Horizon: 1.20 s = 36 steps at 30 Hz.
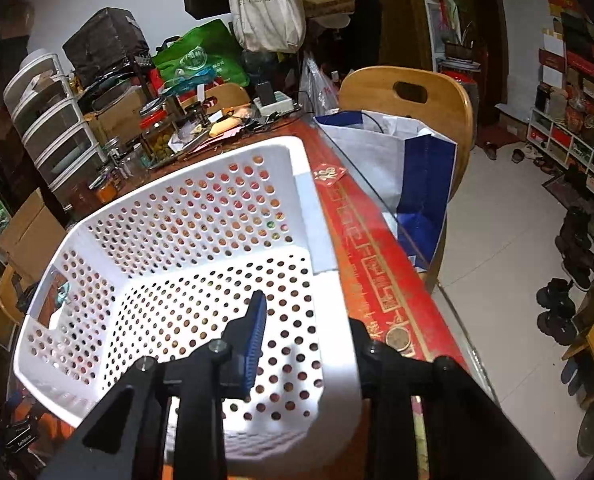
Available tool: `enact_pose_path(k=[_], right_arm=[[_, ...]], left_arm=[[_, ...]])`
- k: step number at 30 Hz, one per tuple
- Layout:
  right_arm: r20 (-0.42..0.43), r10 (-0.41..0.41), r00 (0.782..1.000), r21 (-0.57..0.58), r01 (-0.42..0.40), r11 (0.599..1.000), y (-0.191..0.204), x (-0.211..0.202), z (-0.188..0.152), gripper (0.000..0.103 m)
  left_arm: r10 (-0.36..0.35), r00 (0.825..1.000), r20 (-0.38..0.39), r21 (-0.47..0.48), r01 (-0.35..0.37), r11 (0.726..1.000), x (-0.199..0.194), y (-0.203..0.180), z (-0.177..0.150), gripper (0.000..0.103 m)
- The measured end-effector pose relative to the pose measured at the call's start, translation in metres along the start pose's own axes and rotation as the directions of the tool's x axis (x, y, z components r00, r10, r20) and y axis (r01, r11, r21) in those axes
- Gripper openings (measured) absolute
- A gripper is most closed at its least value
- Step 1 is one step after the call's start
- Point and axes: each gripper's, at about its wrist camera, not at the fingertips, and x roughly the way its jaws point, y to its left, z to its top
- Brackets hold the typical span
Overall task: Organize rigid objects
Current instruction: 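Grasp the white basket rim with the right tool while the left tool grasps the black charger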
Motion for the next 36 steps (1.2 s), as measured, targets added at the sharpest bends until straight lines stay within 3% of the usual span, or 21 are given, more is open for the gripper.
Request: enact_pose_path(k=[8, 12, 15, 22, 28, 32, 36], right_arm=[[-0.015, -0.042, 0.999, -0.025, 0.042, 0.999, 0.005, 0.004, 0.003, 0.023], [-0.015, -0.051, 0.999, -0.039, 0.051, 0.998, 0.005, 0.003, 0.004, 0.021], [-0.015, -0.058, 0.998, -0.052, 0.057, 0.997, 0.007, 0.003, 0.005, 0.020], [-0.021, -0.053, 0.998, -0.066, 0.051, 0.996, 0.006, 0.003, 0.006, 0.018], [-0.016, -0.042, 0.999, -0.069, 0.041, 0.997, 0.005, 0.003, 0.006, 0.017], [-0.016, -0.030, 0.999, -0.065, 0.029, 0.997, 0.003, 0.003, 0.007, 0.017], [-0.011, -0.032, 0.999, -0.066, 0.031, 0.997, 0.004, 0.003, 0.007, 0.017]], left_arm=[[0.030, 0.999, -0.028, 0.058, -0.028, 0.998, 0.022, -0.018, 0.009, 0.100], [0.048, 0.999, -0.022, 0.080, -0.046, 0.996, 0.022, -0.026, 0.010, 0.070], [0.041, 0.999, -0.028, 0.078, -0.039, 0.996, 0.022, -0.028, 0.010, 0.033], [0.142, 0.990, 0.027, 0.096, -0.144, 0.985, 0.007, -0.025, 0.013, 0.032], [0.226, 0.965, 0.131, 0.148, -0.245, 0.958, -0.022, -0.032, 0.049, 0.032], [0.213, 0.953, 0.217, 0.194, -0.256, 0.947, -0.045, -0.055, 0.088, 0.032], [0.139, 0.962, 0.236, 0.224, -0.192, 0.955, -0.063, -0.087, 0.132, 0.032]])
